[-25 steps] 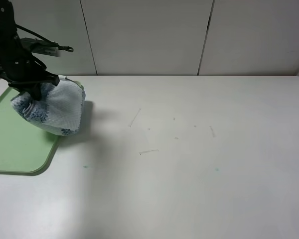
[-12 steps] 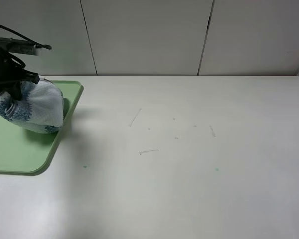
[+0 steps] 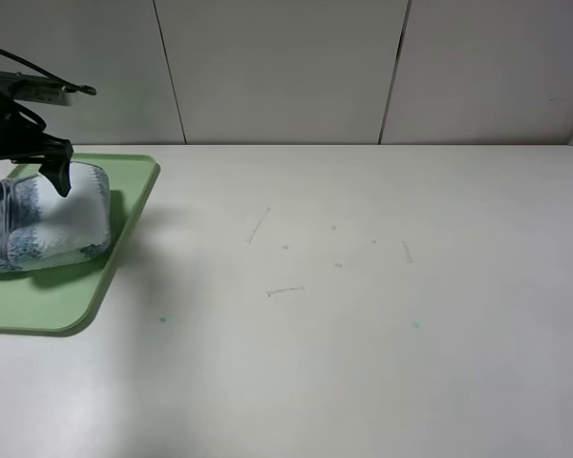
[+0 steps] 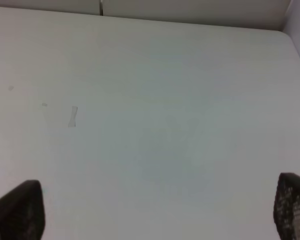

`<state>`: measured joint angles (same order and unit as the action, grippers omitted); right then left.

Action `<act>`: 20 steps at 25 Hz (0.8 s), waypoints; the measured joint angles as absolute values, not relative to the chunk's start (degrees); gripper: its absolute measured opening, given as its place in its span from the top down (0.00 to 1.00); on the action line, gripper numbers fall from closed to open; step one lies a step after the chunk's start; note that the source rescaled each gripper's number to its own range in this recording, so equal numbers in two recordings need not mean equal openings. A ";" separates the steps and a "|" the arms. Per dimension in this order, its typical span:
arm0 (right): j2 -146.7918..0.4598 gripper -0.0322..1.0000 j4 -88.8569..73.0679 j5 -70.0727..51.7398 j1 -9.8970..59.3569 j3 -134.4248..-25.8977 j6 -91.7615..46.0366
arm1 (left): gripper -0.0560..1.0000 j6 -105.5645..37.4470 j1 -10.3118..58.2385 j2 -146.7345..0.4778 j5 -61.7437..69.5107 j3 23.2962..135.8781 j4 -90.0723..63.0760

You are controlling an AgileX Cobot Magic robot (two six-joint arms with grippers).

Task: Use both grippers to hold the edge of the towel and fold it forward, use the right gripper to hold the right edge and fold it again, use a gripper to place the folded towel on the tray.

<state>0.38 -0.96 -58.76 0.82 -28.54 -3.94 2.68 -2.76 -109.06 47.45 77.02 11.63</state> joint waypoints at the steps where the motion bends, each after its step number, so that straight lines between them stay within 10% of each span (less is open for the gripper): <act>1: 0.38 0.00 -0.96 -58.76 0.82 -28.54 -3.94 | 0.01 2.68 -2.76 -109.06 47.51 77.02 11.52; 20: 0.38 0.00 -0.96 -58.76 0.82 -28.54 -3.94 | 0.00 -4.44 -1.21 -92.32 63.96 78.75 2.86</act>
<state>0.38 -0.96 -58.76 0.82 -28.54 -3.94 -4.44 -1.21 -92.32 63.96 78.75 2.86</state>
